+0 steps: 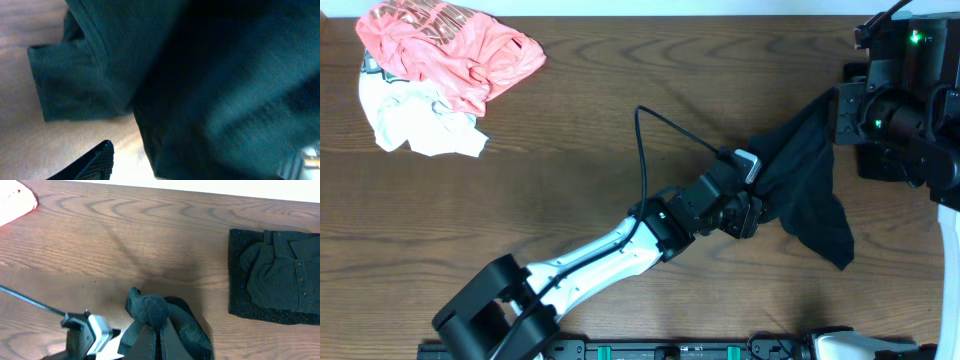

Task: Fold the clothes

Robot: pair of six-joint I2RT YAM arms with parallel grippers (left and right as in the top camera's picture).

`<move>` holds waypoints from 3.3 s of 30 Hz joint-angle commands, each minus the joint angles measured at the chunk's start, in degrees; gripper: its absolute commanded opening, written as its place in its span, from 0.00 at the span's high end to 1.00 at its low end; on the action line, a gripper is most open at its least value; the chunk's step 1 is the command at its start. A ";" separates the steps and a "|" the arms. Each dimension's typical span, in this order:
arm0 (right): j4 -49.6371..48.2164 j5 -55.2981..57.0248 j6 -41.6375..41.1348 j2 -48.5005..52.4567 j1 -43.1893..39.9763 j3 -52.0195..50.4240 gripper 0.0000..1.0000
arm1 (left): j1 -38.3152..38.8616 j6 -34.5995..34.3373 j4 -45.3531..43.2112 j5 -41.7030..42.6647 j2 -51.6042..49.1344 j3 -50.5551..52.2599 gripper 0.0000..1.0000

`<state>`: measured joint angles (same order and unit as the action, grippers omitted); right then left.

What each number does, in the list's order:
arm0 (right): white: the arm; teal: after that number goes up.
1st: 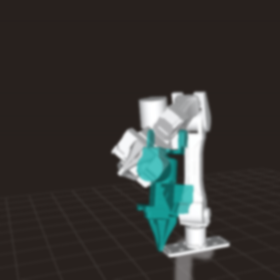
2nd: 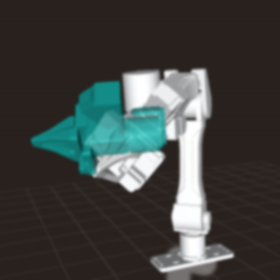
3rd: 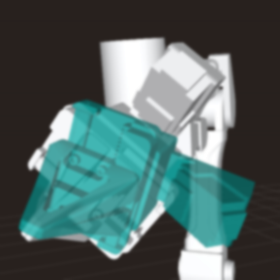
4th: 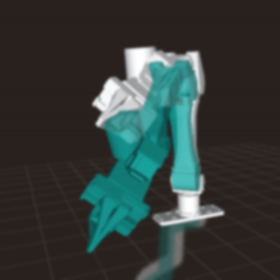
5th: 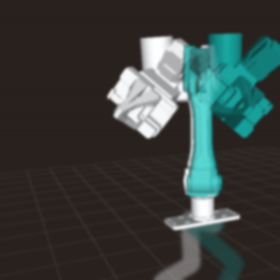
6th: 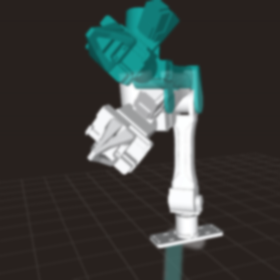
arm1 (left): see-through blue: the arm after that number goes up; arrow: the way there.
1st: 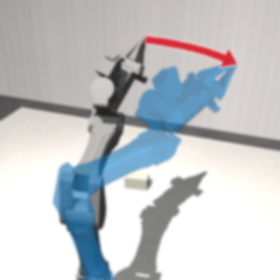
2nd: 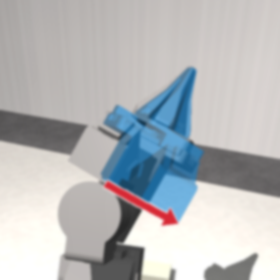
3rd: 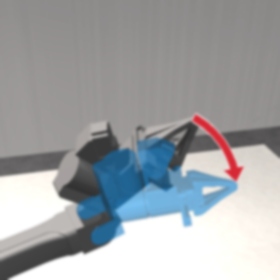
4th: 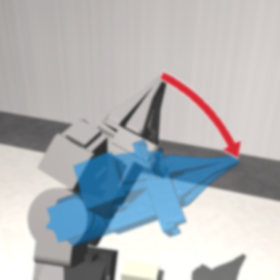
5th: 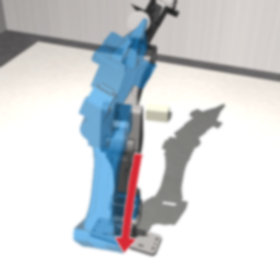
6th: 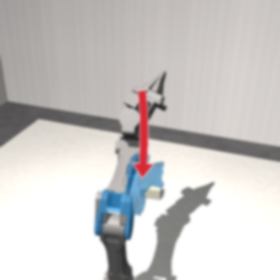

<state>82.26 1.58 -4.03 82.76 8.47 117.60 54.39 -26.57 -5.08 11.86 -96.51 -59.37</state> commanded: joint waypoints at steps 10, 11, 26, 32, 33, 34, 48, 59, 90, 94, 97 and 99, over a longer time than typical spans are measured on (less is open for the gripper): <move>-0.59 0.61 1.14 -0.13 -0.37 0.79 0.99 | -0.04 -0.35 -6.82 -2.08 -5.62 0.28 0.45; -0.68 0.61 1.14 -0.13 -0.37 0.79 0.99 | -0.04 -0.33 -6.82 -2.08 -5.66 0.28 0.48; -1.46 1.40 1.14 0.02 -0.39 0.79 0.99 | -2.91 2.54 4.00 -2.12 3.17 0.28 0.94; -1.51 1.40 1.14 0.02 -0.39 0.79 0.99 | -10.88 3.85 15.30 -2.51 17.73 0.26 0.94; -1.51 1.40 1.14 0.02 -0.37 0.79 0.99 | -12.57 3.87 16.76 -2.51 20.31 0.26 0.94; -1.49 1.38 1.14 0.02 -0.37 0.79 0.99 | -13.94 4.07 17.90 -2.51 22.45 0.26 0.94; -1.44 1.14 1.14 0.02 -0.37 0.79 0.99 | -17.25 5.68 25.18 4.39 27.43 0.28 0.36; -1.42 1.18 1.14 0.04 -0.37 0.79 0.99 | -7.63 5.75 19.02 4.63 12.41 0.28 0.35; -1.25 1.18 1.36 0.87 -0.39 0.79 0.99 | 4.09 8.07 -6.05 -13.03 -6.36 0.28 0.31; -1.18 1.18 1.36 0.87 -0.39 0.79 0.99 | 4.09 8.09 -9.20 -13.27 -7.89 0.28 0.30; -1.09 1.18 1.36 0.87 -0.39 0.79 0.99 | 4.09 8.09 -11.06 -14.53 -9.22 0.28 0.30; -1.05 1.18 1.36 0.87 -0.39 0.79 0.99 | 4.09 8.11 -12.17 -14.56 -10.25 0.28 0.30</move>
<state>81.23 2.39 -3.57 83.66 8.47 117.60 58.35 -19.40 -16.69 -0.71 -105.23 -58.94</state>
